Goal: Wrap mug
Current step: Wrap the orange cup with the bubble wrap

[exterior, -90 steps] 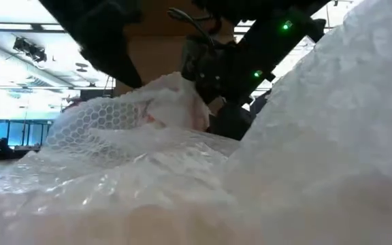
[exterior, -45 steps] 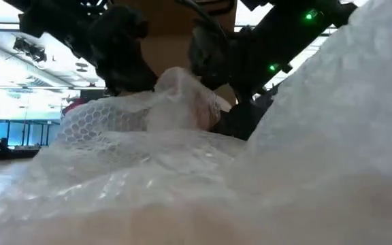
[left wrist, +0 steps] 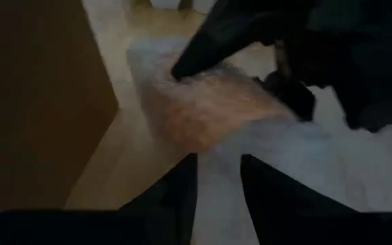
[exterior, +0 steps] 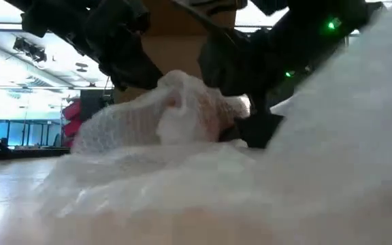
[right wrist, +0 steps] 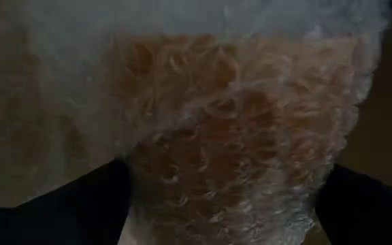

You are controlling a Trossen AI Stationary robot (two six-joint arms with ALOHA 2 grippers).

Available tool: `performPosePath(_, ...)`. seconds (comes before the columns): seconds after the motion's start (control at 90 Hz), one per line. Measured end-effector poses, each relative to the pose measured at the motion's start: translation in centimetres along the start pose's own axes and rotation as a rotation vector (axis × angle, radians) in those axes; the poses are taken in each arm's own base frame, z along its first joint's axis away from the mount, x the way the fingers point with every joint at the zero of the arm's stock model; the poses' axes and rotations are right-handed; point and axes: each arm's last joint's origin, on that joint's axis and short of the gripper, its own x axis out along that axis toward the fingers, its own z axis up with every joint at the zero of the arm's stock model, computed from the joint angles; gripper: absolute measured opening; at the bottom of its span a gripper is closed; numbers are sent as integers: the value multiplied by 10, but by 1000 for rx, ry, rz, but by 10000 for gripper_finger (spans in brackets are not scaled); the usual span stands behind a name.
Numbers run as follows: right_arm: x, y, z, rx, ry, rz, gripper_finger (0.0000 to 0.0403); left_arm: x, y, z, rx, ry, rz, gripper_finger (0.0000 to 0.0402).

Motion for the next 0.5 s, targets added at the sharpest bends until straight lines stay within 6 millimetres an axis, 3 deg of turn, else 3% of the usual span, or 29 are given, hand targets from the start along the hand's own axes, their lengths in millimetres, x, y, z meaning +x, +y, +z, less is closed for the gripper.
performPosePath(0.5,-1,2,1,66,-20,38,361,42,-20,-25,381,-94,202,113)
